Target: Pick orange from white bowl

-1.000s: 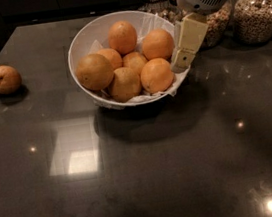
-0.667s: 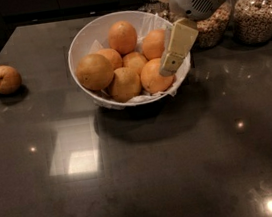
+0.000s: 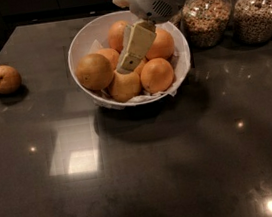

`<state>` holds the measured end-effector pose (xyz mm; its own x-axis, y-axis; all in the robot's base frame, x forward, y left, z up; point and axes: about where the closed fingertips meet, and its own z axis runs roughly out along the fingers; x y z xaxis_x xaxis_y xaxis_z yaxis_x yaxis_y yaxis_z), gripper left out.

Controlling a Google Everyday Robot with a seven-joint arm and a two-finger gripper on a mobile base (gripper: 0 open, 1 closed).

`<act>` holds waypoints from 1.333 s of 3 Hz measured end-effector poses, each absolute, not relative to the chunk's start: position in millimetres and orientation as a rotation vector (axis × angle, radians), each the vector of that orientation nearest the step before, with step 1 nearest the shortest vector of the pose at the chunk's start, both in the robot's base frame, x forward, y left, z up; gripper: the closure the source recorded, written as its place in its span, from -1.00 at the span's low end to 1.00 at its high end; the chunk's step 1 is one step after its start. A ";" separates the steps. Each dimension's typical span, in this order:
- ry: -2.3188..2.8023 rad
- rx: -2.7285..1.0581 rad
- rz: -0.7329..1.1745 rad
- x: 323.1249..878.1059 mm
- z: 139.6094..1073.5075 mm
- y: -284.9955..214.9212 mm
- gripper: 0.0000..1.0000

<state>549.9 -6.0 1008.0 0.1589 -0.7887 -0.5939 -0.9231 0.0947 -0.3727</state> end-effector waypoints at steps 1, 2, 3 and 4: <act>1.646 -1.712 0.236 549.6 1008.4 -5.1 -1.00; 1.646 -1.712 0.236 549.4 1008.6 -5.0 -1.00; 1.638 -1.718 0.284 539.3 995.5 3.3 -0.64; 1.622 -1.735 0.309 532.4 987.0 13.2 -0.54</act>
Offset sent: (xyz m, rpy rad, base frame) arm -0.0005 -0.0018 0.0008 0.0089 -0.0052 -0.0036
